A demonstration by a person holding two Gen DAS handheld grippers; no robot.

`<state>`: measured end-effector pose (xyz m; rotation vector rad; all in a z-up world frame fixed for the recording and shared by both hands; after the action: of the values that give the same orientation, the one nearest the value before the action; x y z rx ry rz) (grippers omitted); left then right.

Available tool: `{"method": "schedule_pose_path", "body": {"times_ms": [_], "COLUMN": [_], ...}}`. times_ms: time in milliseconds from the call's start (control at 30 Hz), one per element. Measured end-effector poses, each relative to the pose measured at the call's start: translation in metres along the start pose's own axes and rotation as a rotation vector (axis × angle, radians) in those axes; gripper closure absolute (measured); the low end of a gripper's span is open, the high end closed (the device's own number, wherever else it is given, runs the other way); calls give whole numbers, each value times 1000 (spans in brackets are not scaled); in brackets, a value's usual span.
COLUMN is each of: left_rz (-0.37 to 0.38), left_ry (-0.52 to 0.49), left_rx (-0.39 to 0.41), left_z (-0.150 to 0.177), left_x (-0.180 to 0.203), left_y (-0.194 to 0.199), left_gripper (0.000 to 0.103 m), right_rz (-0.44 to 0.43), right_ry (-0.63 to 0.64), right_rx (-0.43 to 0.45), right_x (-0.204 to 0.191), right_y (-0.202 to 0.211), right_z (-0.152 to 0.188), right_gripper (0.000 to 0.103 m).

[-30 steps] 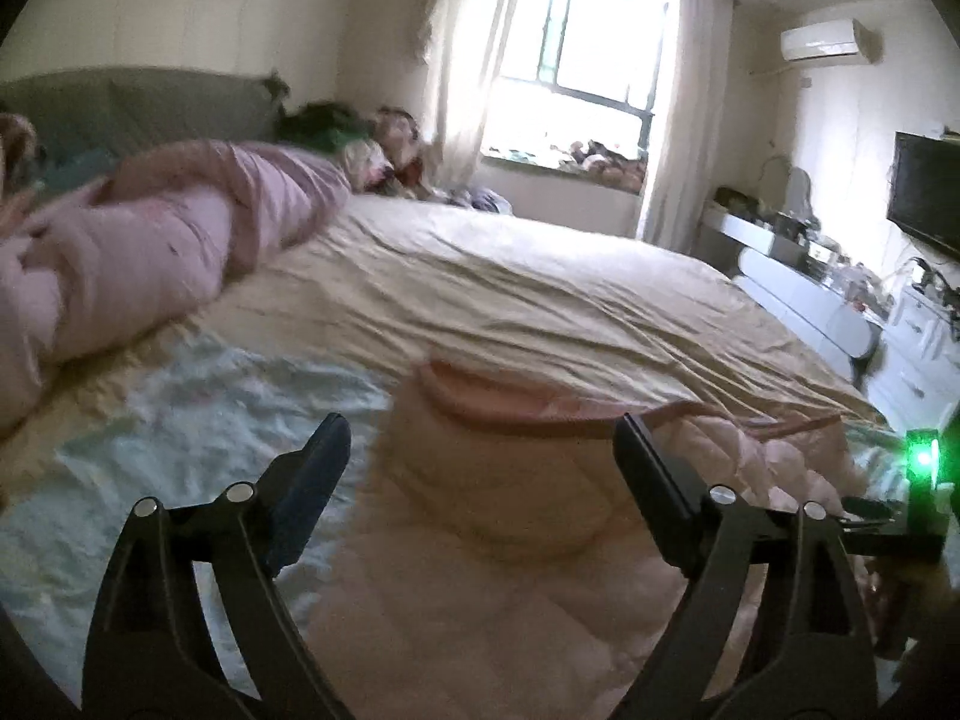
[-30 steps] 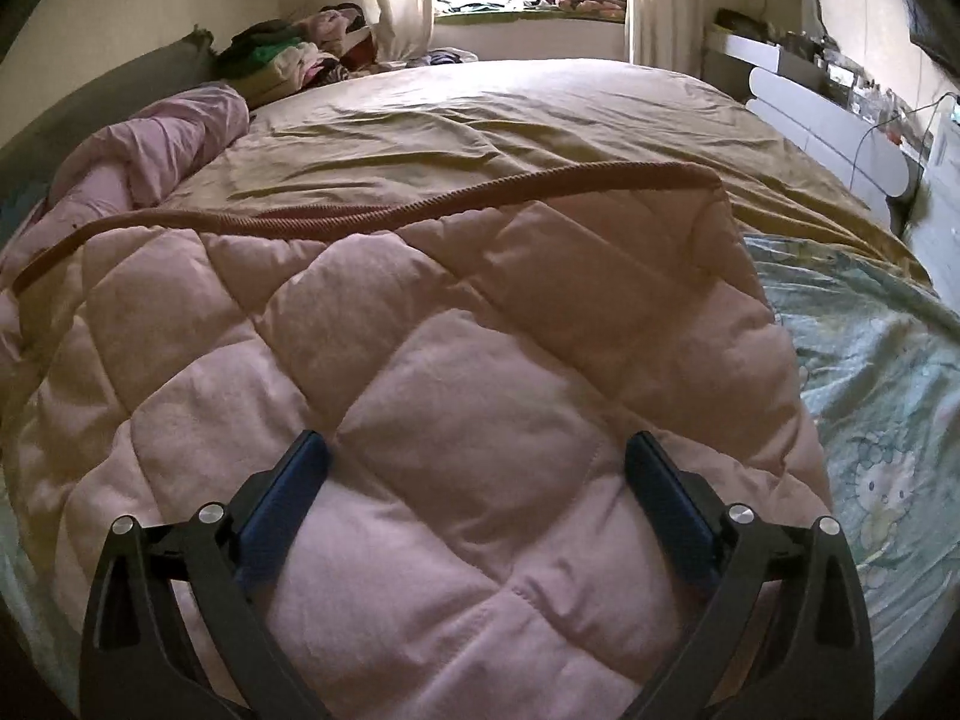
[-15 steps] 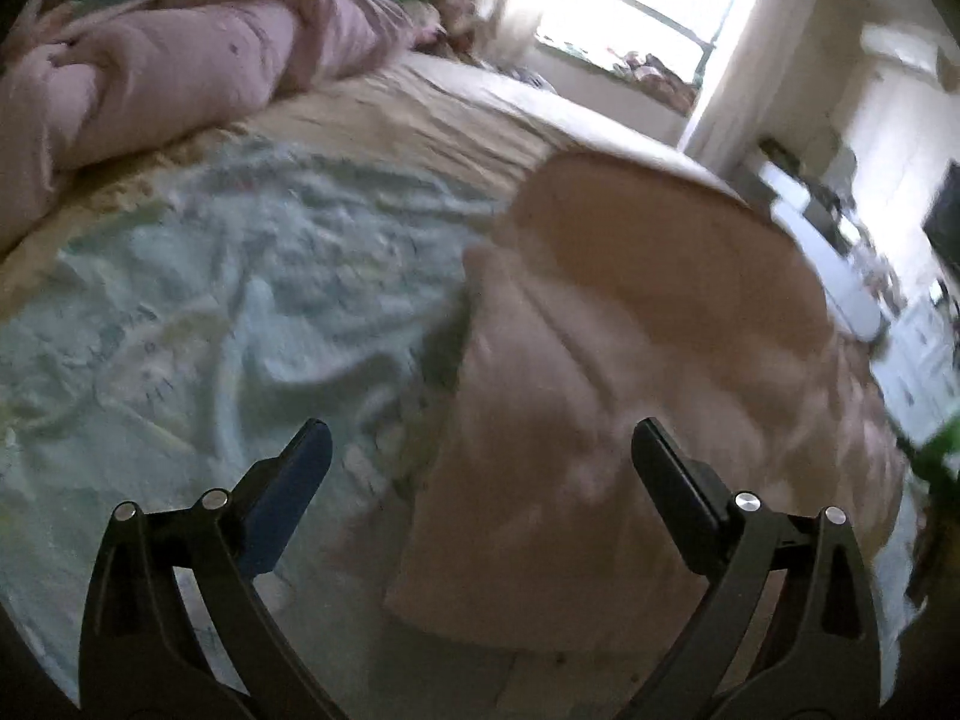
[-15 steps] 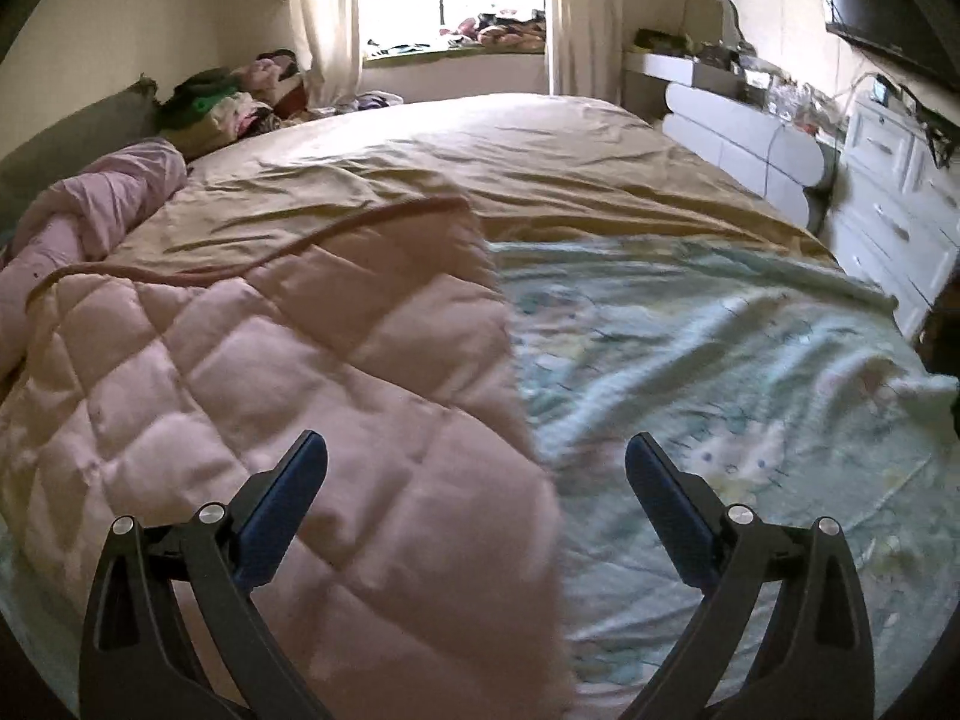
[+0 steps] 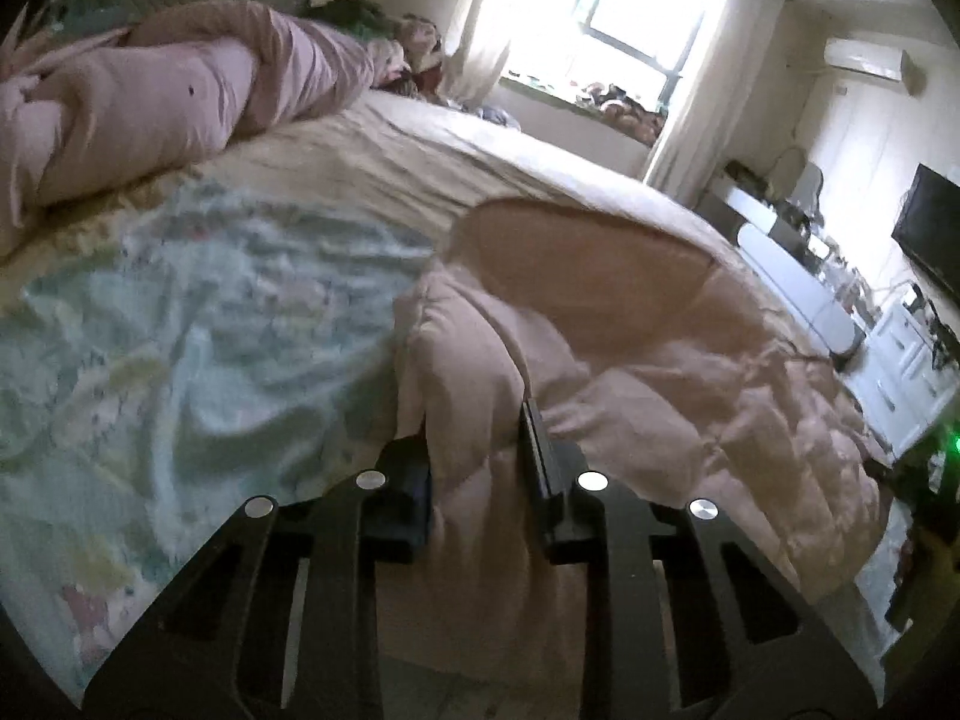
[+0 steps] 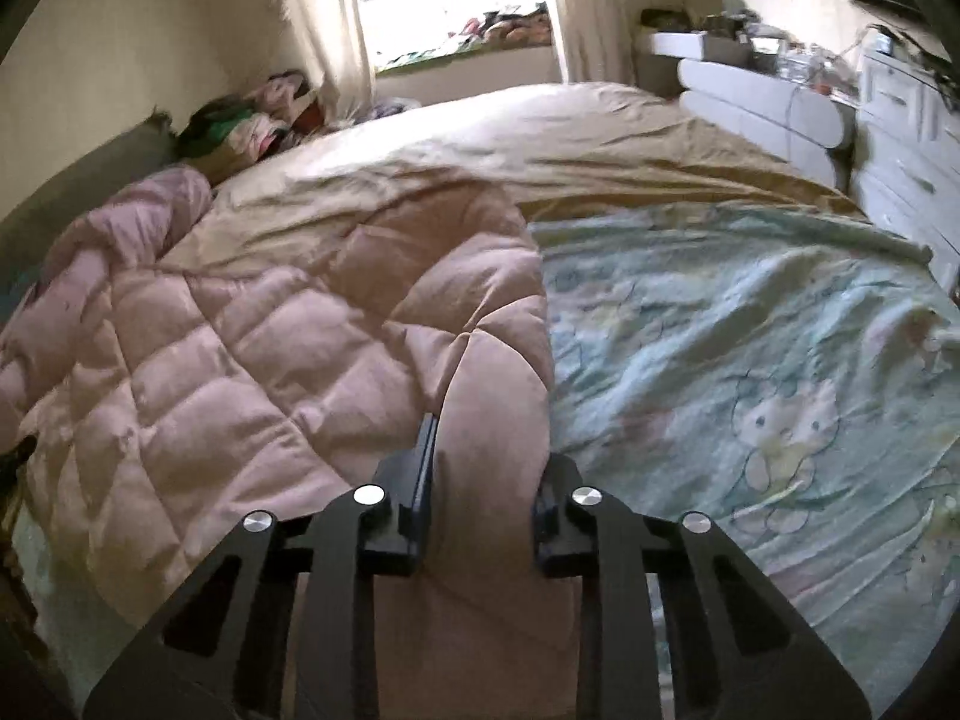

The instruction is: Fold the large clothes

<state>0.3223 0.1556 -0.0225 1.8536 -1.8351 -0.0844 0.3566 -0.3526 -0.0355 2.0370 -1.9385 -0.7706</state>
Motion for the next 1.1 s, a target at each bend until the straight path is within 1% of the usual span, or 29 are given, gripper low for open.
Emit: {"method": "schedule_pose_path", "body": {"times_ms": [67, 133, 233, 300, 333, 433, 500, 633, 667, 700, 767, 800, 833, 867, 900, 933, 967, 1000, 1033, 1067, 1100], "left_rz": [-13, -26, -68, -119, -125, -125, -123, -121, -121, -121, -127, -131, -142, -148, -149, -151, -158, -165, -175, -180, -186], "left_ry": [-23, -35, -83, -147, -159, -134, -132, -122, -119, -118, -122, -123, -125, -126, -124, -123, -127, -134, -143, -147, -149], "left_rx": [2, -6, -52, -92, -117, -155, -159, -149, -142, -138, -139, -137, -133, -131, -128, -127, -124, -118, -110, -106, -102], "left_z": [-10, -17, -23, -20, -16, -4, 3, 16, 16, 17, 16, 15, 13, 11, 10, 9, 7, 6, 4, 3, 2], "left_x": [5, 9, 16, 17, 15, 3, 0, -1, 0, 1, 2, 3, 4, 4, 5, 5, 6, 6, 8, 8, 8], "left_y": [-9, -19, -39, -57, -66, -80, -84, -83, -82, -80, -76, -75, -71, -69, -66, -64, -60, -57, -53, -50, -47], "left_gripper": [85, 85, 85, 85, 85, 84, 84, 83, 83, 83, 83, 82, 80, 79, 76, 74, 70, 64, 61, 53, 49], "right_rz": [18, 44, 80, 102, 112, 127, 136, 157, 160, 161, 168, 201, 241, 255, 262, 268, 265, 214, 163, 93, 32], "right_ry": [-29, -44, -67, -74, -81, -103, -106, -89, -88, -83, -66, -42, -11, 14, 53, 79, 110, 146, 170, 215, 253], "right_rx": [15, 7, -25, -47, -57, -78, -84, -99, -101, -113, -135, -147, -142, -118, -49, 0, 57, 101, 109, 104, 90], "right_x": [2, 6, 10, 10, 10, 9, 7, 6, 6, 4, 3, 0, -4, -10, -21, -29, -42, -63, -78, -101, -124], "right_y": [-5, -13, -32, -44, -50, -65, -71, -82, -82, -83, -82, -78, -71, -65, -49, -39, -27, -16, -13, -11, -12], "right_z": [-9, -14, -12, -10, -8, -4, 0, 6, 6, 7, 5, 1, -4, -8, -17, -22, -27, -31, -32, -31, -29], "right_gripper": [81, 81, 81, 81, 81, 80, 79, 75, 74, 71, 69, 60, 51, 49, 40, 30, 26, 23, 22, 21, 21]}}
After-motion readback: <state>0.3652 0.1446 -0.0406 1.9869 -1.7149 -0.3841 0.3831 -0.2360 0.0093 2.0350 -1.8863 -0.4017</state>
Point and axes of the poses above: each gripper's, at about its wrist camera, not at the fingertips, and y roughly against the way its jaws point, x to its right, z to its underside, the point moved 2 cm from there along -y, roughly the way its jaws point, and after that the axes turned 13 degrees about x, right-handed, at the moved point
